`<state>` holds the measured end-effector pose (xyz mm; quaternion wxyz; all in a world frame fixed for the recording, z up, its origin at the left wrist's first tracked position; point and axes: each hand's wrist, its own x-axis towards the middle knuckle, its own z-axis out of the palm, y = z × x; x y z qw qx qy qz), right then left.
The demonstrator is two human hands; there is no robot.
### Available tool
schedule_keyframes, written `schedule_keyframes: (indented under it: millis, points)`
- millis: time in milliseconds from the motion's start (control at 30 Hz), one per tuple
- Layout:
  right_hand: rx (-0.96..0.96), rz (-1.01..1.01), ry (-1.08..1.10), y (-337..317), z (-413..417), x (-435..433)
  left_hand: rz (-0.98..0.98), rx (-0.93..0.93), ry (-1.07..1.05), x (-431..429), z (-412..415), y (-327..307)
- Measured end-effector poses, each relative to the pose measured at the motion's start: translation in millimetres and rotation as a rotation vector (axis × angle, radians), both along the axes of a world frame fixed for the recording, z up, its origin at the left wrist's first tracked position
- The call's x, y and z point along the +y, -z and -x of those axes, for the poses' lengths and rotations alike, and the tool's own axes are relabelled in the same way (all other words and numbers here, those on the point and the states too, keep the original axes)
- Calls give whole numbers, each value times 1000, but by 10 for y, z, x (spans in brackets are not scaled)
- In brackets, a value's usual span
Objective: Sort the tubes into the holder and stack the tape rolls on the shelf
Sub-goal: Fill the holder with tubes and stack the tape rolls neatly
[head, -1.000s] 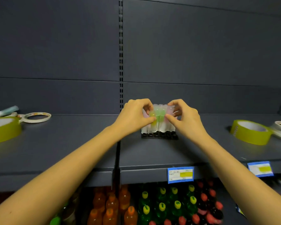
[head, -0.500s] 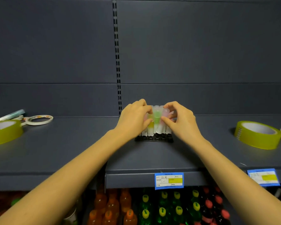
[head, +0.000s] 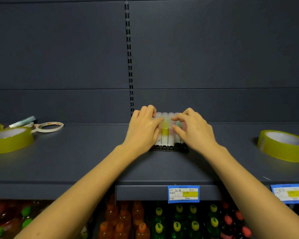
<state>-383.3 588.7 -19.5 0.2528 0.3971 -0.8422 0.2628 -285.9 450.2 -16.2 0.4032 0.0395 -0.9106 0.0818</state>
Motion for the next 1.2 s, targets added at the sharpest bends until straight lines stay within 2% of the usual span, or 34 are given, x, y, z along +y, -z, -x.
schedule_keyframes:
  millis: [100, 267, 467, 767, 1000, 1200]
  points:
    - [3, -116, 39, -125, 16, -18, -120, 98, -2, -100, -142, 17]
    - [76, -264, 89, -464, -73, -193, -175, 80, -89, -450, -437, 19]
    - [141, -68, -153, -485, -619, -755, -250, 119, -265, -979, -1035, 109]
    - [139, -186, -370, -326, -1513, -1976, -309, 113, -454, -1919, -2194, 186]
    - [25, -207, -357, -265, -2075, -2991, -320, 96, -500, -2798, -2951, 168]
    - [-201, -278, -151, -143, -2277, -3804, -327, 52, -512, -3468, -3399, 199]
